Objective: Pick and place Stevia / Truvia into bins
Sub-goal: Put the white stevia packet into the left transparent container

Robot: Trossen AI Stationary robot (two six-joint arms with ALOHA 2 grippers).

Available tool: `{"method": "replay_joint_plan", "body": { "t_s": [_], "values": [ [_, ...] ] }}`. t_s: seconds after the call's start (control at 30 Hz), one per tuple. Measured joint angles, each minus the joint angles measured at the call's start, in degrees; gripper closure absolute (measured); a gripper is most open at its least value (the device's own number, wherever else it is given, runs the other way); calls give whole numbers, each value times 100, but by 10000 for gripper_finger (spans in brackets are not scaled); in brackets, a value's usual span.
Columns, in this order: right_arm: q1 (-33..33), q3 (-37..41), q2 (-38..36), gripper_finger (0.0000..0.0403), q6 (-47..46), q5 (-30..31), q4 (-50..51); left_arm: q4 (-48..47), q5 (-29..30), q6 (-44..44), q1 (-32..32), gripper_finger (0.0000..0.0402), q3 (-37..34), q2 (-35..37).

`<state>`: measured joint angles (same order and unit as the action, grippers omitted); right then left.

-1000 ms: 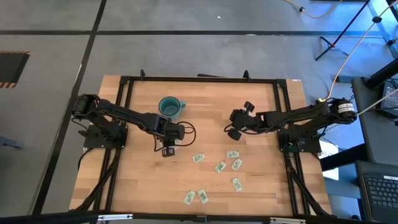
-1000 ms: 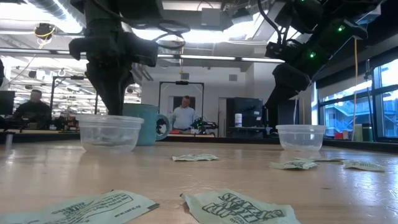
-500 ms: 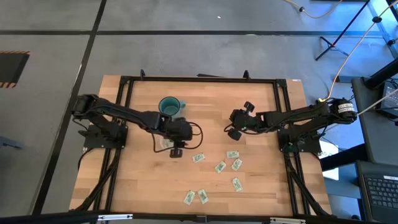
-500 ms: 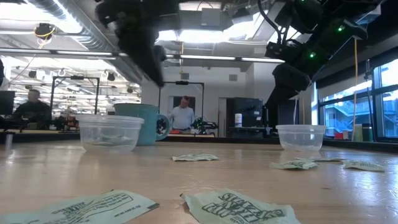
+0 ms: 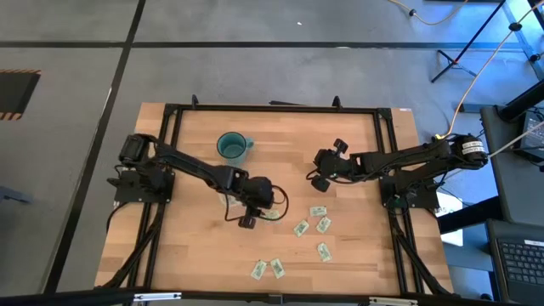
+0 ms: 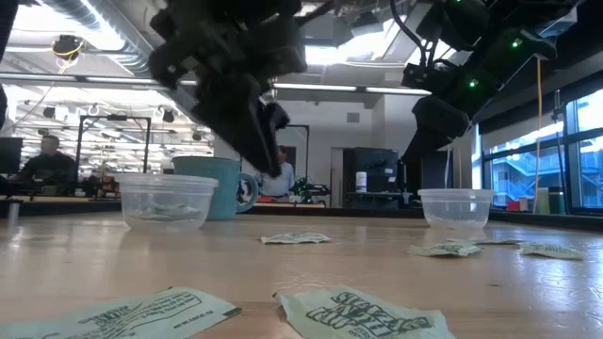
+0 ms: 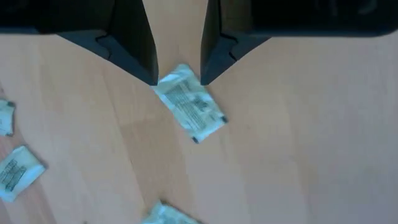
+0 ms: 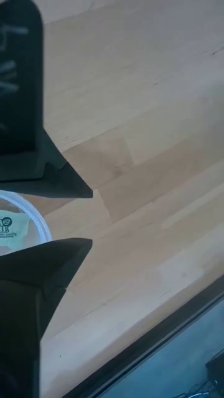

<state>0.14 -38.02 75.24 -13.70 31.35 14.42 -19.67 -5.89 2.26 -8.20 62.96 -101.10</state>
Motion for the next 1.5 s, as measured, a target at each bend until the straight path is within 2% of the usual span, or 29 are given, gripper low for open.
{"method": "replay_joint_plan", "body": {
  "t_s": [0.27, 0.6, 1.07, 1.5],
  "values": [
    [0, 0, 0, 285, -120, 0, 8, 432, 146, 2, -49, 288, -1, -523],
    [0, 0, 0, 285, -113, 0, 9, 736, 186, 102, -139, 293, 0, -551],
    [0, 0, 2, 285, -169, -2, 6, 880, 83, 94, -165, 314, 6, -962],
    [0, 0, 2, 285, -253, -2, 8, 760, 125, 144, -143, 370, 9, -957]
  ]
}}
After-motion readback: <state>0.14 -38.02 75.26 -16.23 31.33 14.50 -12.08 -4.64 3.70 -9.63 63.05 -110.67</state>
